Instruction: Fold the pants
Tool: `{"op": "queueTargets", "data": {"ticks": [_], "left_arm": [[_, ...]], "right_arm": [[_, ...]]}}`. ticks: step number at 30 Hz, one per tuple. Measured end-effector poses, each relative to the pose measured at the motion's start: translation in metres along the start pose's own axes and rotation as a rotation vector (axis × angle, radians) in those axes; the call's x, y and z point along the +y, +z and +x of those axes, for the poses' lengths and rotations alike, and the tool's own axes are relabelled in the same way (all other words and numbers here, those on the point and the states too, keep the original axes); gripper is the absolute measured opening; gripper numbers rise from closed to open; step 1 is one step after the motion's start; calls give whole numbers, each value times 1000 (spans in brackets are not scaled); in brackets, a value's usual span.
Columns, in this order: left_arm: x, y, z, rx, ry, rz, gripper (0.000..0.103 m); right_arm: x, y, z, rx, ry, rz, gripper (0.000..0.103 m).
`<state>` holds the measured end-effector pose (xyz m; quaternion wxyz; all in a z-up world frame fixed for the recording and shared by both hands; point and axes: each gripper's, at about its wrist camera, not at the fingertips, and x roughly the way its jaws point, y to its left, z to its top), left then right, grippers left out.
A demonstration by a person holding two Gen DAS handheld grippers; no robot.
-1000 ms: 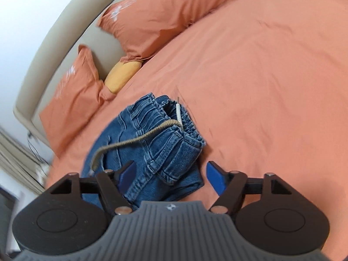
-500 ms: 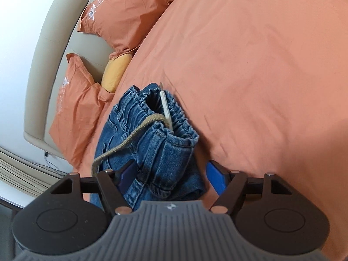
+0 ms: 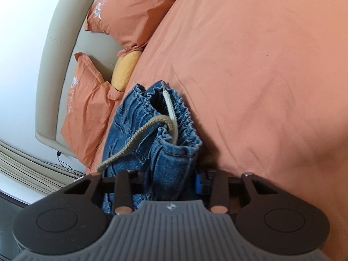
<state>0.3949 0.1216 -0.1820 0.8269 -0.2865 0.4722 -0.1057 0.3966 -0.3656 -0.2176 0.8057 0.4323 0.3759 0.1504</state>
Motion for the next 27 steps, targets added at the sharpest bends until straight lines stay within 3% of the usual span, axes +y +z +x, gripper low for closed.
{"op": "queueTargets", "data": {"ticks": [2, 5, 11, 15, 21, 27], "left_arm": [[-10, 0, -5, -15, 34, 36, 12], [-30, -1, -14, -42, 94, 102, 7], [-59, 3, -43, -72, 120, 172, 6], [-70, 10, -76, -83, 146, 231, 6], [-59, 23, -151, -121, 197, 281, 6], [-17, 32, -220, -153, 309, 315, 6]], "right_arm": [[5, -1, -5, -14, 14, -25, 25], [20, -4, -16, -34, 30, -104, 23], [44, -8, -29, -36, 11, -172, 22], [84, -16, -41, -34, 39, -257, 21], [146, -42, -37, 16, 91, -313, 21], [217, -98, -6, 81, 152, -401, 21]]}}
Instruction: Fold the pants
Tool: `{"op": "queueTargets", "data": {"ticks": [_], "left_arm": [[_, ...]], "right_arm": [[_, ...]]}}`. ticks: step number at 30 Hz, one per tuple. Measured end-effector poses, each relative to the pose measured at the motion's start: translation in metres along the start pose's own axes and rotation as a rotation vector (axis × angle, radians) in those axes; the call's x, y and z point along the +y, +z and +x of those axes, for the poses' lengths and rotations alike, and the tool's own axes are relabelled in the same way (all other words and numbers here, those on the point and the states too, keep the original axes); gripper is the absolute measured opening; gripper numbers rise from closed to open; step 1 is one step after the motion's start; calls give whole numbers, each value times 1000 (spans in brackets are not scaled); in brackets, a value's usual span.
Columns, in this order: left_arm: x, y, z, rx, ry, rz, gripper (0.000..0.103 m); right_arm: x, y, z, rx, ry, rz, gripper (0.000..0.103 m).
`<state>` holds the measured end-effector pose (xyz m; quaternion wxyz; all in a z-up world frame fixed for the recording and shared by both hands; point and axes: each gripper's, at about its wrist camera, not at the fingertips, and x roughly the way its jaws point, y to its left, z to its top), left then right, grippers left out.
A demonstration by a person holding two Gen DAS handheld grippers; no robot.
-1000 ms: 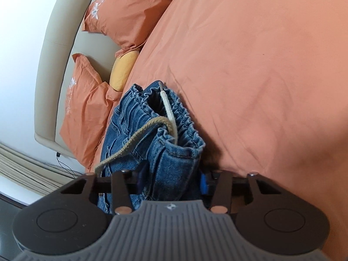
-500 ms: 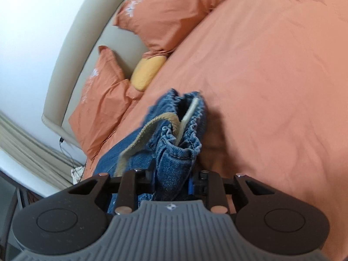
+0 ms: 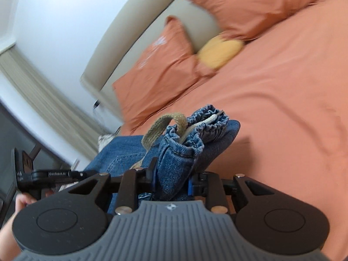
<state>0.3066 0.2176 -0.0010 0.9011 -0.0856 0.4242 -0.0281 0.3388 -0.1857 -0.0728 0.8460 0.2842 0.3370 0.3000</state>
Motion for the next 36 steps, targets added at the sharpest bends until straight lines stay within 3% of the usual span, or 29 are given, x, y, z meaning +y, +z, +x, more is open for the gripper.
{"op": "queueTargets", "data": {"ticks": [7, 15, 26, 32, 36], "left_arm": [[76, -19, -9, 31, 86, -30, 6], [139, -57, 27, 64, 51, -98, 6], [183, -99, 81, 127, 34, -136, 7], [181, -113, 96, 136, 53, -131, 9], [172, -104, 81, 147, 113, -73, 25]], "right_arm": [[68, -43, 71, 110, 13, -57, 21], [93, -93, 117, 203, -66, -131, 20], [66, -144, 145, 347, -260, -82, 21], [44, -153, 159, 363, -283, -41, 22], [53, -147, 162, 377, -309, -71, 27]]}}
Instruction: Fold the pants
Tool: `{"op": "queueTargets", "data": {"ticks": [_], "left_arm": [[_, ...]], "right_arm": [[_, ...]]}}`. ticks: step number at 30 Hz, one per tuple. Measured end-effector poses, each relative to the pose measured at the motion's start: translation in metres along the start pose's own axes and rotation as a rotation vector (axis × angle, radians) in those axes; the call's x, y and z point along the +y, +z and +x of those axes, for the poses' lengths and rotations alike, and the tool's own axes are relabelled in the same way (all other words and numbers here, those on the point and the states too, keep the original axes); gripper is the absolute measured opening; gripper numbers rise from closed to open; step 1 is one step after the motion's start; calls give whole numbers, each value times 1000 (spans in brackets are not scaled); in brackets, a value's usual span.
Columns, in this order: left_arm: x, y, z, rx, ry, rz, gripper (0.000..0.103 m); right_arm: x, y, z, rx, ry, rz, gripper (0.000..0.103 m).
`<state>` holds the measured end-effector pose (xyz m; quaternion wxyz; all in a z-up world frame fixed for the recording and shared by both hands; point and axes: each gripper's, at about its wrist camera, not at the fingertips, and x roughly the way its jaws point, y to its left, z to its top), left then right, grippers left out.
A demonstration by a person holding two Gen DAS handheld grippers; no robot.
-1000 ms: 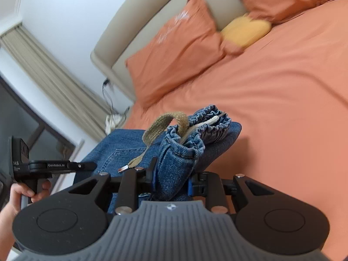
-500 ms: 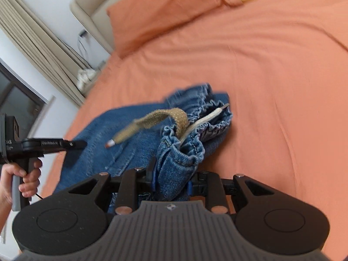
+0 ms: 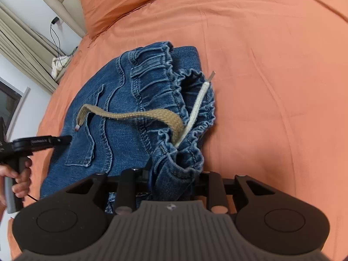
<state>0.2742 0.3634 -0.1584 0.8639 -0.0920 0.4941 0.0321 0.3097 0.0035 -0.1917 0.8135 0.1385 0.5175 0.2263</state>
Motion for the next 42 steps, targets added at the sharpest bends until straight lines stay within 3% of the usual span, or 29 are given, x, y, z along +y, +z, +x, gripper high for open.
{"op": "queueTargets", "data": {"ticks": [2, 4, 6, 10, 13, 15, 19, 25, 29, 33, 37, 42], "left_arm": [[1, 1, -18, -6, 24, 39, 26], [3, 1, -40, 6, 45, 108, 26], [4, 5, -70, 3, 83, 197, 26], [3, 15, -127, -1, 155, 312, 26], [-7, 14, -154, 2, 152, 376, 26], [-16, 8, -163, 4, 128, 413, 26], [-28, -15, -150, 28, 73, 426, 26], [-34, -56, -92, 118, -39, 328, 26], [-32, -74, -51, 182, -42, 270, 23], [-27, -79, -35, 195, -41, 210, 23], [-33, -74, -44, 195, -7, 241, 22], [-26, -59, -100, 128, 53, 274, 22]], "right_arm": [[12, 8, -3, 4, -15, -35, 34], [22, 7, -16, -24, -53, -127, 50], [36, 4, -30, -76, -125, -251, 54], [63, -4, -55, -174, -199, -429, 51], [78, -7, -67, -206, -159, -498, 28], [87, -9, -65, -201, -137, -533, 28], [89, -14, -46, -164, -150, -541, 28], [74, -32, -17, -85, -203, -530, 28], [70, -34, -6, -77, -215, -533, 28], [63, -35, 2, -69, -213, -516, 29], [67, -34, 3, -55, -231, -531, 29], [81, -21, -21, -44, -216, -535, 32]]}}
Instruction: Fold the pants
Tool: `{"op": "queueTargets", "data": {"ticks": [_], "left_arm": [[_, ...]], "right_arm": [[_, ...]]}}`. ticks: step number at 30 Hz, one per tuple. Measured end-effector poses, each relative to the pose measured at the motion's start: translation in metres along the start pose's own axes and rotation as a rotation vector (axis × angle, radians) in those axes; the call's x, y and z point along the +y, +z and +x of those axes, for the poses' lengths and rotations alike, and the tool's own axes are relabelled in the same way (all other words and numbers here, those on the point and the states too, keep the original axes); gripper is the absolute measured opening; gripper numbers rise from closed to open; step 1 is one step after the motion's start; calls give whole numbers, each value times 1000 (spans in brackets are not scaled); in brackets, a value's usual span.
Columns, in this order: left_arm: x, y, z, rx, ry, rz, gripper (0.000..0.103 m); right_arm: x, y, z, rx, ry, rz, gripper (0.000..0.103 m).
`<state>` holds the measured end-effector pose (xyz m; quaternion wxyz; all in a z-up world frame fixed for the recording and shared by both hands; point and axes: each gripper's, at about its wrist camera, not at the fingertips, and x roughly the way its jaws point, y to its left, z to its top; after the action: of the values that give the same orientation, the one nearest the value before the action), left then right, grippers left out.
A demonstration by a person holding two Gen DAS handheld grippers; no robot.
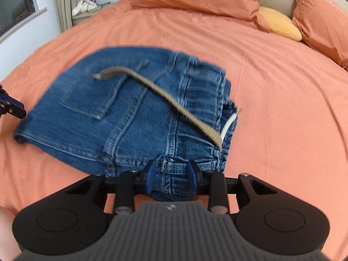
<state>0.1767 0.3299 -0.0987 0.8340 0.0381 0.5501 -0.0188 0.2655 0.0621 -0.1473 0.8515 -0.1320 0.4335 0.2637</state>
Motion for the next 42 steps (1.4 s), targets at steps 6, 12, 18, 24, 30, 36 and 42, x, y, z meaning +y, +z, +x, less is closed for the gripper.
{"op": "queueTargets", "data": {"ticks": [6, 12, 18, 24, 30, 36, 42], "left_arm": [[11, 5, -102, -120, 112, 44, 25], [-15, -10, -186, -309, 228, 62, 58], [-70, -47, -210, -494, 229, -9, 76], [-116, -89, -204, -570, 355, -59, 80], [-139, -115, -181, -544, 313, -170, 80], [-153, -129, -151, -493, 267, -246, 80], [-153, -129, -129, -446, 209, -296, 80]], "right_arm": [[9, 17, -75, -100, 33, 2, 49], [25, 9, -160, -221, 54, 3, 64], [40, -29, -219, -346, 54, 21, 76], [49, -73, -241, -417, 25, 104, 84], [62, -107, -235, -441, -23, 129, 84], [74, -115, -221, -436, -48, 106, 84], [80, -115, -198, -389, -78, 93, 84]]}}
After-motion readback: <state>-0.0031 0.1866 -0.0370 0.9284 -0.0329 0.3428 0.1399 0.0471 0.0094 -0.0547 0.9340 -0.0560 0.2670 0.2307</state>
